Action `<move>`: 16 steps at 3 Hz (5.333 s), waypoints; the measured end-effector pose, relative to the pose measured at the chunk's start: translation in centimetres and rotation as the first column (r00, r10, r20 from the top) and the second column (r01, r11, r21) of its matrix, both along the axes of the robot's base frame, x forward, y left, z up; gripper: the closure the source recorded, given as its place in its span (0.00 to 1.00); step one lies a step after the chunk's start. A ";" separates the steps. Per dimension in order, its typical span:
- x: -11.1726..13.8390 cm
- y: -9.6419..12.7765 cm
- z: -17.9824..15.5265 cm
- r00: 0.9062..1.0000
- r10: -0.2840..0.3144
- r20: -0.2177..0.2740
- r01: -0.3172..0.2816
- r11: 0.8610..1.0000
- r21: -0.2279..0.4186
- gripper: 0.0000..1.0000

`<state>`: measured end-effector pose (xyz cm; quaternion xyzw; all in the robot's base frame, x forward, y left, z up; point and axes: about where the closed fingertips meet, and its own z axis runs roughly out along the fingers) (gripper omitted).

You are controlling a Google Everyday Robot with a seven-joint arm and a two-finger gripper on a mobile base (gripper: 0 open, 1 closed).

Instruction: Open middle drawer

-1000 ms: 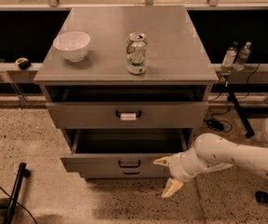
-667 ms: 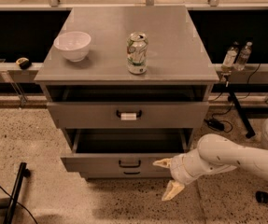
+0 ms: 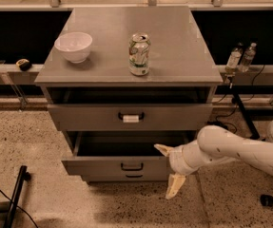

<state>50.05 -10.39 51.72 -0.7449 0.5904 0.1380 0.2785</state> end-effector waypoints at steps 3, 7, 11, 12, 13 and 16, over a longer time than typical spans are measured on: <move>6.3 1.6 -6.5 0.991 -0.040 -0.128 0.033 0.998 -0.053 0.00; 1.4 0.6 -6.4 0.982 -0.017 -0.190 -0.001 0.996 -0.094 0.30; -4.4 -0.6 -2.6 0.976 -0.029 -0.216 0.018 0.999 -0.052 0.12; -2.1 -1.2 -1.5 0.983 -0.056 -0.175 0.049 0.998 -0.044 0.00; 0.8 -1.5 -2.8 0.981 -0.092 -0.169 0.082 0.995 -0.064 0.00; 1.6 1.2 -7.2 0.973 -0.066 -0.223 0.037 0.991 -0.132 0.18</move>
Offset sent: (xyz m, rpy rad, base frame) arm 0.0924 0.0106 -0.0563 -0.0182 0.1089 -0.0775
